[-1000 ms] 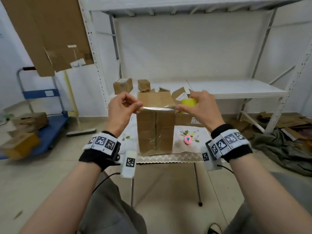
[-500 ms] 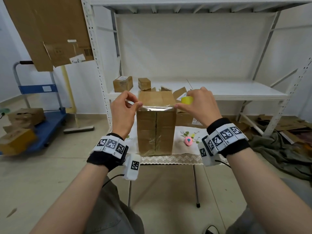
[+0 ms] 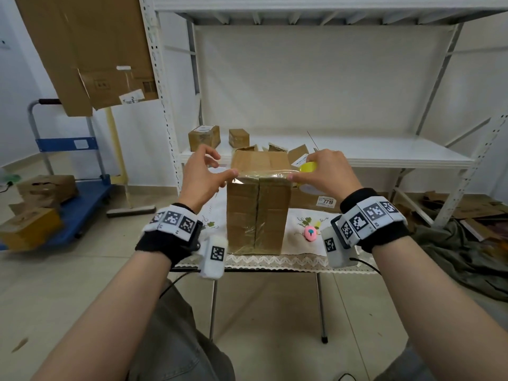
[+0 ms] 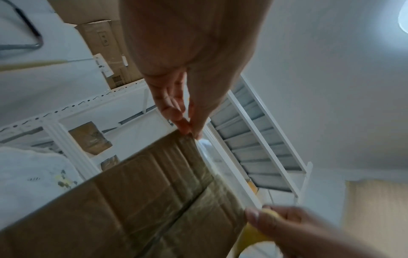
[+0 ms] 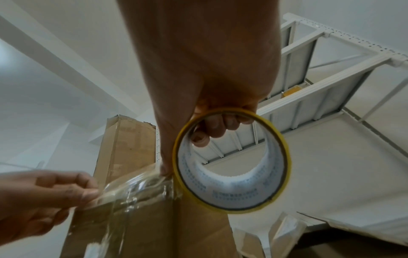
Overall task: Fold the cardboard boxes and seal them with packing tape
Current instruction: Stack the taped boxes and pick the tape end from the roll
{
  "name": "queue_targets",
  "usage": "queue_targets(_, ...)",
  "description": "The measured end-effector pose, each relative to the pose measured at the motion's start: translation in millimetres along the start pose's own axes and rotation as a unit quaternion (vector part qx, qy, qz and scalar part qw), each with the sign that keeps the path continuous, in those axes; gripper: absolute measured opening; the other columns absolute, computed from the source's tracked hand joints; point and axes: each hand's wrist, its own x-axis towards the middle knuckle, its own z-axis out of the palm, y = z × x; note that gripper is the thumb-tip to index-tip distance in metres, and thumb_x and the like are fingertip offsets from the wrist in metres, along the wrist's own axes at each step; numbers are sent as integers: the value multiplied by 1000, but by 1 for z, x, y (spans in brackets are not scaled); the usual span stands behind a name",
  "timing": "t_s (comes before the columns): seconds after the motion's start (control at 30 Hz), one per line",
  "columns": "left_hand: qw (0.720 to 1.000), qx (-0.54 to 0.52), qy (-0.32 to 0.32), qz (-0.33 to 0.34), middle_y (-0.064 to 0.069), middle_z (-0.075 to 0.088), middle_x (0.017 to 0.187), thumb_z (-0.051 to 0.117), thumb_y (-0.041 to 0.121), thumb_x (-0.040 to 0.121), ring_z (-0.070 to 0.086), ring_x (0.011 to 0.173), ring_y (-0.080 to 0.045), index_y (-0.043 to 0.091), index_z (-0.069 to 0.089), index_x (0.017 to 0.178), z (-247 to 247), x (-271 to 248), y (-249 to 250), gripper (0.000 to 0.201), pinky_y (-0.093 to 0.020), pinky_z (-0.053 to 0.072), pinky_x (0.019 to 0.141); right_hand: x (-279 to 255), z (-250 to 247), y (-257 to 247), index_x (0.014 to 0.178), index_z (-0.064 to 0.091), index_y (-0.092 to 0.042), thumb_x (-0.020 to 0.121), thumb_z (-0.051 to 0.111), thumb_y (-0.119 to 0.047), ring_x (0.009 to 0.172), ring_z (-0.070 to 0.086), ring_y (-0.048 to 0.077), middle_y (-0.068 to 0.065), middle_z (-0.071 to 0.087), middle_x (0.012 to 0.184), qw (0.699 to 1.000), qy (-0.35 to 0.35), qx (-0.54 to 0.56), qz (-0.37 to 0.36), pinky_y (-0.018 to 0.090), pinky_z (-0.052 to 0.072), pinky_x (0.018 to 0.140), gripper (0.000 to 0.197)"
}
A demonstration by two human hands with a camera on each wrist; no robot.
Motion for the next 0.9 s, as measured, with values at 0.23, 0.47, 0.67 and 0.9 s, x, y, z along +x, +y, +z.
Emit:
queue_targets(0.23, 986, -55, -149, 50, 9, 54, 135, 76, 24, 87, 57, 118, -11, 28, 67, 111, -10, 12, -7, 26, -35, 49, 98, 5, 7, 4, 129, 62, -4, 87, 64, -63, 125, 55, 28, 14, 61, 136, 992, -66, 98, 37, 31, 41, 89, 72)
queue_targets(0.47, 982, -35, -131, 130, 12, 67, 126, 80, 27, 81, 56, 123, -5, 21, 80, 100, -10, 14, -22, 20, -45, 48, 106, 14, 8, 10, 97, 72, 3, 81, 73, -60, 68, 49, 16, 3, 52, 71, 989, -66, 117, 55, 25, 30, 54, 65)
queue_targets(0.67, 948, 104, -130, 270, 17, 64, 127, 73, 50, 76, 48, 125, -6, 28, 81, 96, 2, 18, -2, 31, -39, 37, 110, 17, 7, 7, 84, 71, 7, 82, 75, -55, 71, 45, 24, 11, 47, 71, 989, -78, 116, 38, 32, 31, 61, 62)
queue_targets(0.9, 928, 141, -79, 336, 8, 70, 120, 58, 41, 96, 66, 112, -9, 25, 69, 123, 37, -8, -19, 34, -33, 53, 100, 15, 8, 12, 76, 67, 1, 80, 74, -61, 71, 51, 32, 21, 48, 71, 990, -80, 117, 24, 34, 38, 60, 62)
